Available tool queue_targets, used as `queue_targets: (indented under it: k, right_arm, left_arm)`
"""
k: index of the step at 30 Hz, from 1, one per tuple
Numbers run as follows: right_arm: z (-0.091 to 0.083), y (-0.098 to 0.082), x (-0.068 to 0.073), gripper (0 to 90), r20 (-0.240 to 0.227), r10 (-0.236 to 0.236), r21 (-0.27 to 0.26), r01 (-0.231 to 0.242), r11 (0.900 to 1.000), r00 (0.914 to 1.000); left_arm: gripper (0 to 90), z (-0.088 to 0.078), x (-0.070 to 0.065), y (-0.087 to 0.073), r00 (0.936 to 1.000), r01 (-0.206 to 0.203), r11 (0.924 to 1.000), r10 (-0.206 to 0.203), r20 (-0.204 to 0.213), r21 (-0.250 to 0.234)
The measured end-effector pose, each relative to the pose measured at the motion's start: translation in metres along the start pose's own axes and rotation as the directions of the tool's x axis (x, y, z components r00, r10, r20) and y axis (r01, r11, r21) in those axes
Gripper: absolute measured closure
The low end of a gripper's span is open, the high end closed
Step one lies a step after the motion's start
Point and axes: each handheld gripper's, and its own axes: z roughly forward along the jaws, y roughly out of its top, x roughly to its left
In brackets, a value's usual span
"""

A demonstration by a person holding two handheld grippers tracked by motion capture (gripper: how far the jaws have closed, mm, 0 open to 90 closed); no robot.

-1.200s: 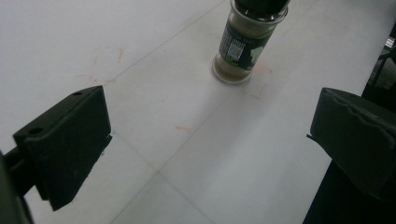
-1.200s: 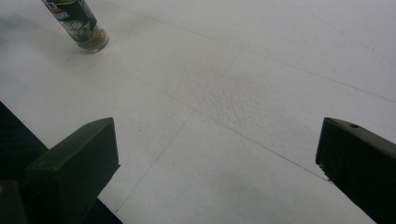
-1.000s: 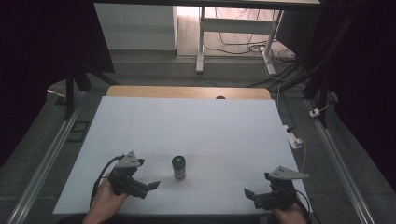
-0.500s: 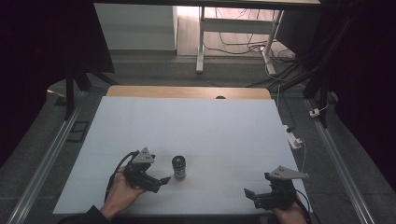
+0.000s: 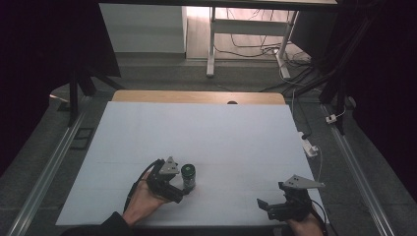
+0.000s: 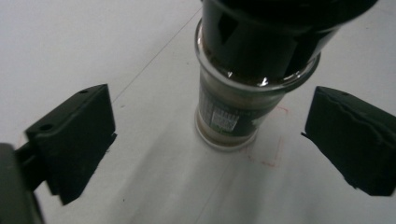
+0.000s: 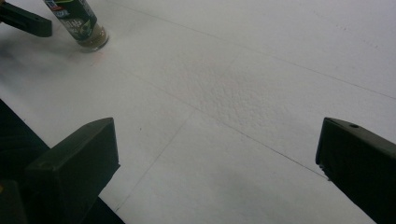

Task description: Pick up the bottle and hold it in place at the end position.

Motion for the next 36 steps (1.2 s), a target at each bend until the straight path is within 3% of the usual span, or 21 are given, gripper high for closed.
queue_targets:
  k: [8, 11, 12, 25, 36]
  right_arm:
    - [0.0, 0.0, 0.0, 0.0, 0.002, -0.003, 0.005, 0.003, 1.0, 1.0]
    - [0.0, 0.0, 0.0, 0.0, 0.002, -0.003, 0.005, 0.003, 1.0, 1.0]
    - [0.0, 0.0, 0.0, 0.0, 0.001, -0.003, 0.005, 0.003, 1.0, 1.0]
    - [0.0, 0.0, 0.0, 0.0, -0.002, -0.002, 0.009, 0.002, 1.0, 1.0]
    - [0.001, 0.0, -0.001, 0.0, -0.004, 0.004, 0.008, -0.004, 1.0, 1.0]
  left_arm:
    - [36.9, 0.0, -0.002, 0.003, 0.9989, -0.013, 0.9995, 0.014, 0.044, -0.028]
    - [44.0, -0.001, -0.003, 0.003, 0.9981, -0.022, 0.9991, 0.024, 0.056, -0.035]
    - [52.2, -0.002, -0.003, 0.003, 0.9975, -0.027, 0.9991, 0.029, 0.065, -0.033]
    - [53.6, -0.002, 0.0, 0.009, 0.9965, -0.04, 0.999, 0.042, 0.072, -0.02]
    - [53.7, -0.006, 0.016, 0.032, 0.994, -0.051, 0.9978, 0.055, 0.094, -0.044]
